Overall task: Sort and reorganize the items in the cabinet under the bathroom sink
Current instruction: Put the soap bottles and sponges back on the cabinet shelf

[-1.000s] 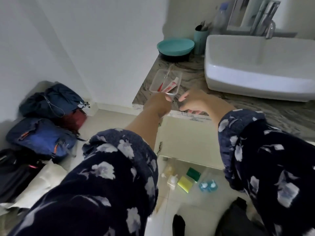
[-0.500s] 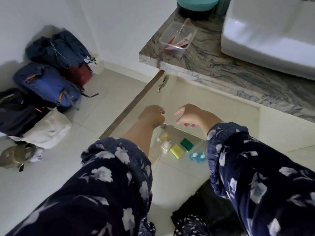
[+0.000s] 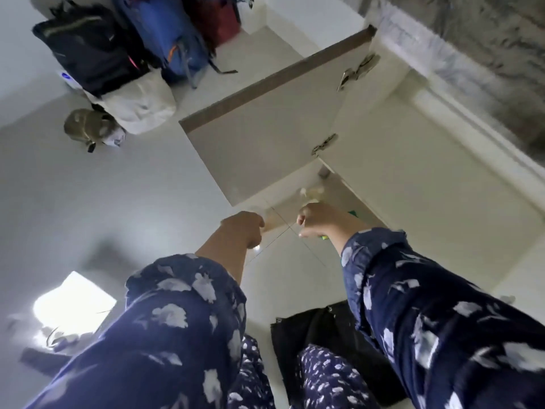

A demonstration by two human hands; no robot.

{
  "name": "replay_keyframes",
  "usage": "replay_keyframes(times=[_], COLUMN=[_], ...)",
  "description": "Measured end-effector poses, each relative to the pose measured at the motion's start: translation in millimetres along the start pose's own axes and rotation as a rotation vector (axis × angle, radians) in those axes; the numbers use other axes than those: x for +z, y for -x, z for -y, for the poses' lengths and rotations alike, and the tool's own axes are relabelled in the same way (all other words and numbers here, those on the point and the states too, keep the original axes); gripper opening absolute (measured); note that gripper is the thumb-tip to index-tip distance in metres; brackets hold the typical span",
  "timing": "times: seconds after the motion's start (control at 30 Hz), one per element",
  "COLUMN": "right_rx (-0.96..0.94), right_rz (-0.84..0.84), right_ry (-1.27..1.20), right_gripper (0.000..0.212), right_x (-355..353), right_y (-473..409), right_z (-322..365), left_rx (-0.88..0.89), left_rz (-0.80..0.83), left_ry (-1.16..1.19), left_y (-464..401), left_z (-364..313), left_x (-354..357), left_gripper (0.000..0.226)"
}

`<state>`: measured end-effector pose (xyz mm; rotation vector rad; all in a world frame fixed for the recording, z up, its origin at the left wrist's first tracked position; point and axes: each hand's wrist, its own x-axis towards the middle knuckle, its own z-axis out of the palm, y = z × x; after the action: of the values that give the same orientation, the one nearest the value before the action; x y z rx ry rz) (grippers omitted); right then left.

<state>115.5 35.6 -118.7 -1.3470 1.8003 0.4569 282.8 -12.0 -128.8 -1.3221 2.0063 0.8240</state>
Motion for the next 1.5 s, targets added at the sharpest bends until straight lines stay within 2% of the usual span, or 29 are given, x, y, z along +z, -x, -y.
replay_keyframes(times=[0.1, 0.33, 0.5, 0.63, 0.77, 0.87, 0.97, 1.2, 1.33, 1.5], right_rx=[-0.046, -0.060, -0.065, -0.217, -0.364, -0.459, -0.557, -0.562, -0.392, -0.320], right_rz=[0.040, 0.027, -0.060, -0.235, -0.406, -0.450, -0.543, -0.734, -0.787, -0.860], right_ry=[-0.028, -0.169, -0.340, -0.445, -0.622, -0.664, -0.672, -0.701, -0.807, -0.701], right_gripper=[0.031, 0.047, 0.065, 0.083, 0.096, 0.102, 0.103, 0.095, 0.080, 0.079], right_x=[32, 107, 167, 199, 226, 238, 251, 262, 250, 205], right_y=[-25, -128, -231, -311, -379, -406, -421, -425, -418, -381], right_z=[-3, -20, -34, -30, -21, -15, -13, -10, -22, -54], left_rx=[-0.024, -0.042, -0.131, -0.196, -0.092, 0.000, 0.045, 0.047, 0.098, 0.194], left_rz=[0.066, 0.034, -0.116, -0.261, -0.424, -0.546, -0.597, -0.615, -0.631, -0.674], left_ry=[0.112, 0.227, 0.322, 0.363, 0.615, 0.901, 1.022, 0.967, 0.802, 0.660], left_y=[-26, -132, -229, -300, -360, -386, -398, -396, -392, -371], left_z=[19, 67, 95, 114, 126, 123, 120, 120, 111, 65], left_x=[39, 127, 190, 233, 269, 285, 296, 300, 293, 268], left_gripper=[0.045, 0.040, 0.062, 0.075, 0.079, 0.089, 0.096, 0.100, 0.102, 0.099])
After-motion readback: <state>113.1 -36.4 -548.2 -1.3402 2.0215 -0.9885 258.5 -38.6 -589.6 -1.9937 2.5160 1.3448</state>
